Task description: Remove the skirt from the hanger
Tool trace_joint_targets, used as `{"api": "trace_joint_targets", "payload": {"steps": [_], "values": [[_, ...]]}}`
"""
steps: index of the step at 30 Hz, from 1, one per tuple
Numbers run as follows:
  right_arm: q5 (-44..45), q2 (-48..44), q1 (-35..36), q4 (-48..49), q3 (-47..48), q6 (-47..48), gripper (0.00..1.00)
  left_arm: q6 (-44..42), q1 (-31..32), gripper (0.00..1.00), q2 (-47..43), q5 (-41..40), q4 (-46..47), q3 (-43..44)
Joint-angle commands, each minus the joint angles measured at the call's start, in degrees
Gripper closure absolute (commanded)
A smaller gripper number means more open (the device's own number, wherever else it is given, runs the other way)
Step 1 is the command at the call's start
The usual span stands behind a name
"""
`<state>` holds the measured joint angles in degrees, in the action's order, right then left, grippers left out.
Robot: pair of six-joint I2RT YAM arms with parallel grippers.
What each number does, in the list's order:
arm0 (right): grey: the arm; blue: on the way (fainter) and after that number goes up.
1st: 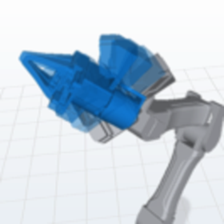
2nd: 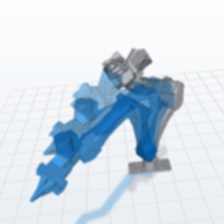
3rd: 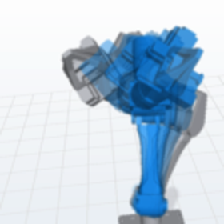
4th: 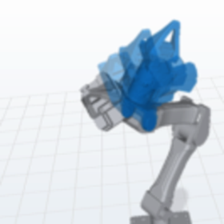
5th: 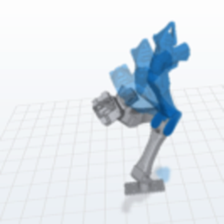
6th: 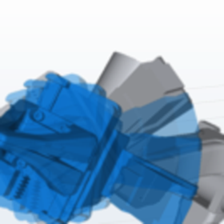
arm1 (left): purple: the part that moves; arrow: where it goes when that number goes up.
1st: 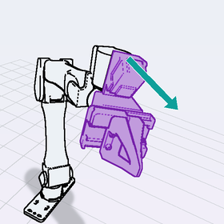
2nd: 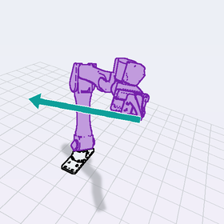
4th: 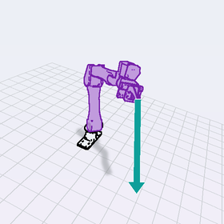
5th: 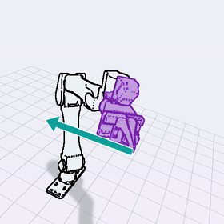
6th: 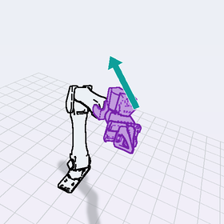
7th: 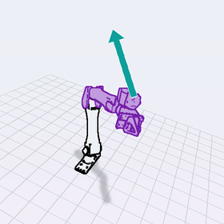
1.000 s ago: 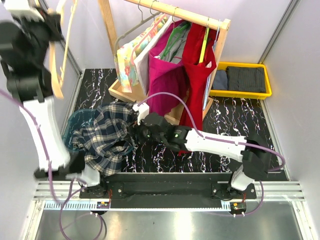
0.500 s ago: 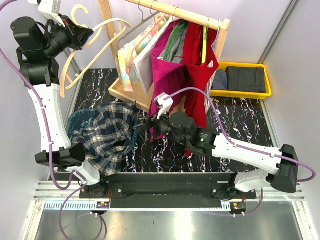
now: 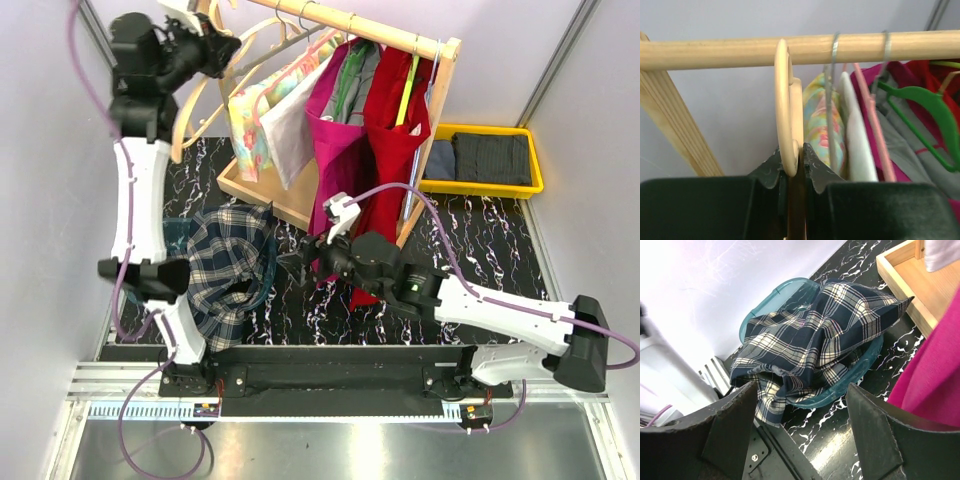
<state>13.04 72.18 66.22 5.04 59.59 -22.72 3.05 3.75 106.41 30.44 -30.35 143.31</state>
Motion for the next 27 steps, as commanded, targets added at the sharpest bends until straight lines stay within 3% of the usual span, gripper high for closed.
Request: {"api": "trace_joint_targets", "payload": {"steps": [1, 10, 27], "values": [[2.2, -4.7, -0.1, 4.3, -2.3, -1.5, 0.21, -4.2, 1.4, 1.0, 3.8, -11.2, 8.5, 2.5], [-0.4, -4.5, -0.1, 7.4, -5.7, -4.6, 0.22, -8.6, 3.8, 1.0, 9.7, -19.8, 18.0, 5.3], [-1.6, -1.7, -0.1, 8.8, -5.8, -5.3, 0.22, -12.4, 3.2, 1.0, 7.9, -19.7, 25.2, 5.7]]}}
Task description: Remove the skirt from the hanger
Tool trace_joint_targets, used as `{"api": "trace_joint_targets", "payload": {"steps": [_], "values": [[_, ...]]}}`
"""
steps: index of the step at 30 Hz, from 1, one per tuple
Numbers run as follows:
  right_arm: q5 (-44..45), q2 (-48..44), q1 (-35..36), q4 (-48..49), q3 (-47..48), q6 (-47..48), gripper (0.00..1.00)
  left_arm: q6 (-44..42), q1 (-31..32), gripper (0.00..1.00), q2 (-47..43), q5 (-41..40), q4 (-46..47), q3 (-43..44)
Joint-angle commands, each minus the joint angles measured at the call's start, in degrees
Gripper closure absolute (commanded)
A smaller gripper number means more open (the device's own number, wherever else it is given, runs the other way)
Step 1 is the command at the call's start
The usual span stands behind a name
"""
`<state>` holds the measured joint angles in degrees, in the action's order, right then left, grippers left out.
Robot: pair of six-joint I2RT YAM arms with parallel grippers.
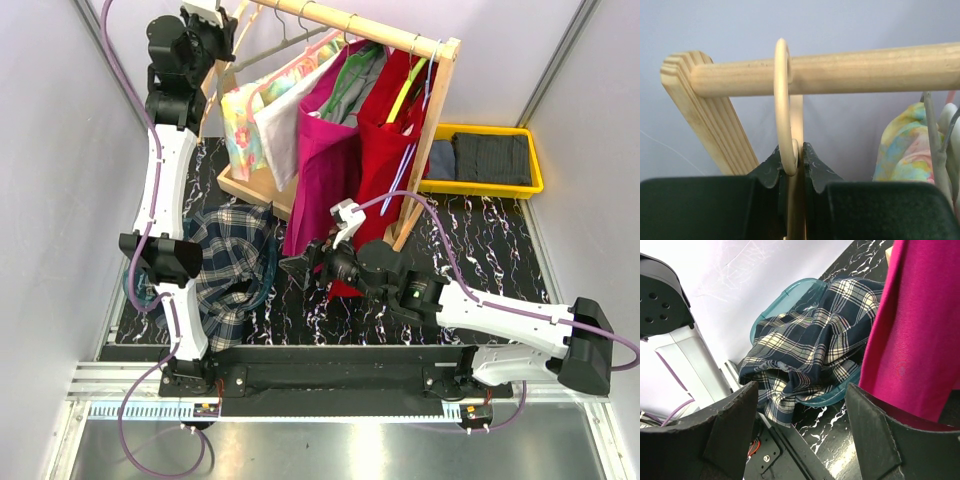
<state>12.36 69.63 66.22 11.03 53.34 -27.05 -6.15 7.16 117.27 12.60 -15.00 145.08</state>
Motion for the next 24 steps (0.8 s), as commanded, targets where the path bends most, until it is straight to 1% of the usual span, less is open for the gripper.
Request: {"api": "trace_joint_targets", "payload": {"steps": [1, 3, 7, 10, 15, 18, 21, 24], "values": [[-1.0, 1.0, -0.1, 2.9, 0.5, -1.2, 0.23, -3.9, 0.0, 1.0, -2.2, -2.1, 11.5, 4.1], [-1.5, 1.6, -0.1, 3.0, 0.7, -1.3, 0.23, -5.9, 0.7, 1.0, -1.2, -3.6, 12.9, 5.0], [-2.3, 2.4, 0.0, 4.0, 1.0, -2.0, 0.23, -7.4, 1.5, 1.0, 1.7, -6.1, 20.8, 4.7], [-2.1, 2.5, -0.1, 4.1, 0.9, -2.0, 0.24, -9.4, 2.2, 1.0, 4.0, -5.9, 21.7, 5.7], [-1.6, 1.2, -0.1, 4.9, -0.3, -2.0, 0.24, -9.0, 2.7, 1.0, 6.2, -6.5, 24.0, 5.2], [-1.2, 0.9, 0.0, 4.9, -0.6, -1.9, 0.25, -10.4, 3.1, 1.0, 7.5, -6.1, 25.1, 5.9], [-0.9, 0.7, -0.1, 5.3, -0.8, -1.7, 0.26, -11.4, 3.7, 1.0, 8.3, -5.2, 24.8, 5.8], [-0.9, 0.3, -0.1, 5.3, -0.6, -1.5, 0.26, -12.5, 4.1, 1.0, 8.9, -3.6, 22.1, 5.8]]}}
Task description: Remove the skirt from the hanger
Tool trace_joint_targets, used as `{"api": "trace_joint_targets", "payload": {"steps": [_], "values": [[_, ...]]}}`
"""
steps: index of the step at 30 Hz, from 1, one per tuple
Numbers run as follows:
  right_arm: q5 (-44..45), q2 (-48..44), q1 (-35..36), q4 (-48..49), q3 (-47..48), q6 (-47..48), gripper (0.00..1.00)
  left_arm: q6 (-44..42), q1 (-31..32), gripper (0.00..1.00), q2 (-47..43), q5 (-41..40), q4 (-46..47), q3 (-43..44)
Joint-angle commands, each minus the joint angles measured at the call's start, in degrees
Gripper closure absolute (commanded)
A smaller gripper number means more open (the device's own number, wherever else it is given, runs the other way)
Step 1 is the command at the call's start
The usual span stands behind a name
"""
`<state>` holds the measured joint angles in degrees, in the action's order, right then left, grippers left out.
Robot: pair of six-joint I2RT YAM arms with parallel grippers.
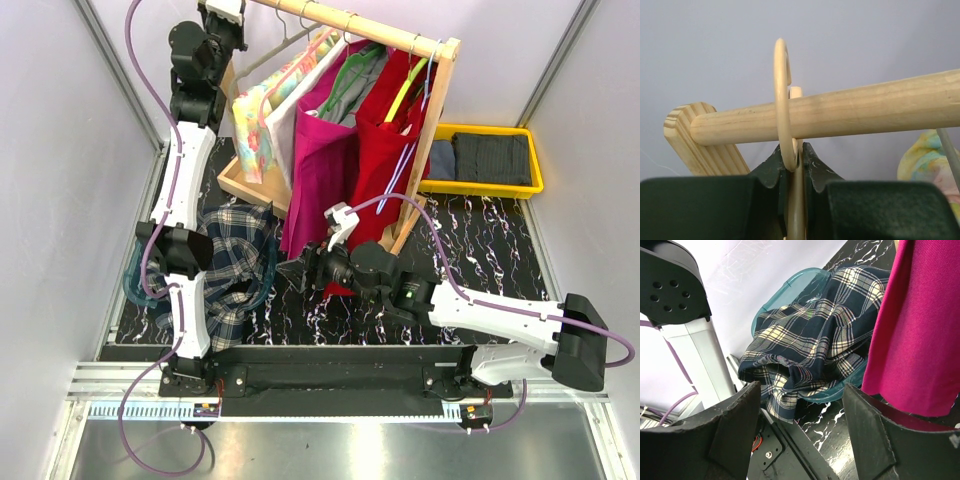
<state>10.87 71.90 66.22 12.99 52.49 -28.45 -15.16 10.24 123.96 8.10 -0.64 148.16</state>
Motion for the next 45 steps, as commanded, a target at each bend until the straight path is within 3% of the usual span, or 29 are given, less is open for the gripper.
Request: {"api": "trace_joint_targets", "payload": {"steps": [1, 6, 14, 21, 24, 25, 27, 28, 31, 36, 45], "values": [[0.7, -2.0, -0.1, 3.4, 0.2, 0.1, 0.27, -3.7, 1.1, 1.0, 2.3, 1.3, 5.8, 2.5], [1.6, -3.3, -0.1, 3.4, -0.5, 0.5, 0.28, -7.2, 2.1, 1.0, 3.0, 5.7, -2.9, 2.3], [1.6, -4.2, 0.0, 4.2, -1.4, 0.2, 0.3, -7.1, 2.5, 1.0, 1.9, 6.6, -8.3, 0.6], [3.6, -6.7, -0.1, 3.4, -2.0, 0.8, 0.31, -2.6, 1.1, 1.0, -3.7, 6.3, -13.0, -7.8], [4.1, -7.2, -0.1, 2.7, -2.0, 0.5, 0.31, -0.6, 0.0, 0.93, -6.7, 6.5, -13.3, -12.2], [4.1, -7.3, -0.1, 2.6, -2.0, 0.5, 0.3, -0.3, -0.2, 0.8, -7.6, 6.5, -13.5, -14.1], [4.1, -7.5, 0.0, 2.1, -1.9, 0.0, 0.29, 0.7, -0.7, 0.68, -10.4, 7.5, -14.3, -17.4], [4.1, -7.5, -0.1, 2.0, -1.9, -0.2, 0.28, 1.0, -0.8, 0.51, -11.5, 7.4, -14.4, -18.4], [3.9, -7.7, -0.1, 1.8, -1.7, -0.8, 0.27, 2.9, -1.2, 0.34, -15.8, 7.5, -14.3, -23.6], [3.0, -7.6, -0.1, 0.7, -1.0, -2.1, 0.26, 3.9, -2.1, 0.26, -22.4, 7.3, -13.5, -31.5], [2.2, -6.5, 0.4, 0.4, -0.1, -2.9, 0.26, 7.5, -5.6, 0.25, -31.0, 8.0, -10.8, -34.2]]}}
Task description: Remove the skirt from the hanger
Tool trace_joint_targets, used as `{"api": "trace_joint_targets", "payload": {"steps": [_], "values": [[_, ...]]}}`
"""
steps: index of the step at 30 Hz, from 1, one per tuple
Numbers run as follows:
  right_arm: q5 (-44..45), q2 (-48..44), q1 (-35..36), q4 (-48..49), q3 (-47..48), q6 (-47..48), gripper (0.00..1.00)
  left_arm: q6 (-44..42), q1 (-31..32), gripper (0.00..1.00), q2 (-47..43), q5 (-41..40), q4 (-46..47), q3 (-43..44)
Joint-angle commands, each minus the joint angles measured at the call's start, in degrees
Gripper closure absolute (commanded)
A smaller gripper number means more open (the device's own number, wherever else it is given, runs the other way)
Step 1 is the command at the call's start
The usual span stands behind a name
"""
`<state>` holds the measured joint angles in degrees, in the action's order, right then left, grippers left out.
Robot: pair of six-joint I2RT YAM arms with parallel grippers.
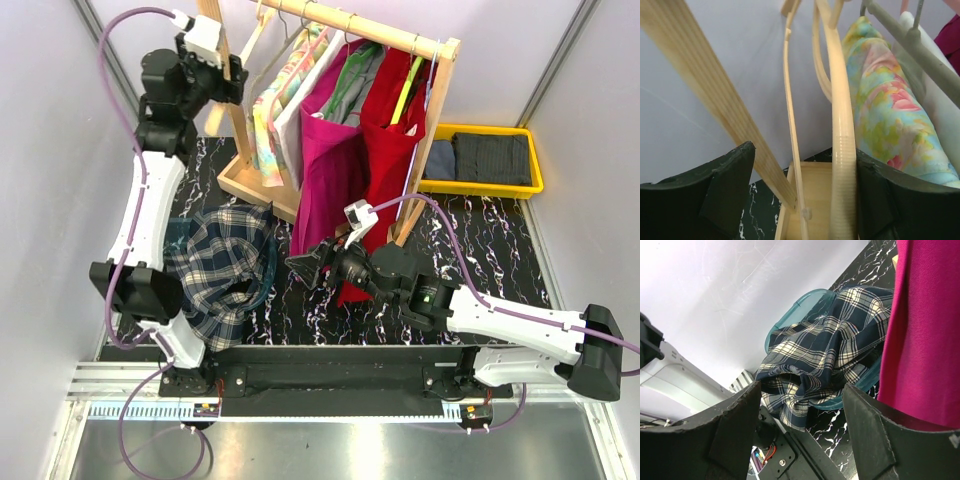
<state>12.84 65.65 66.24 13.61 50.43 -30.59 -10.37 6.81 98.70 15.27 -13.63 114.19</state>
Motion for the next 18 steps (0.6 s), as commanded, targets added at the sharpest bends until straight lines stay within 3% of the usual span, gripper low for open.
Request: {"api": "trace_joint_targets", "payload": {"steps": [1, 11, 18], "values": [[0.2, -0.2, 0.5, -0.2, 2.0, -0.8, 0.25, 3.2, -2.5, 0.25, -6.7, 0.9, 2.2, -0.6], [0.2, 1.0, 1.8, -0.7, 3.8, -0.3, 0.25, 3.8, -8.0, 0.26, -21.6, 4.2, 5.7, -14.2], [1.0, 1.2, 2.9, -1.8, 4.9, 0.6, 0.24, 6.0, -9.2, 0.25, -24.8, 3.4, 7.0, -11.1]]}}
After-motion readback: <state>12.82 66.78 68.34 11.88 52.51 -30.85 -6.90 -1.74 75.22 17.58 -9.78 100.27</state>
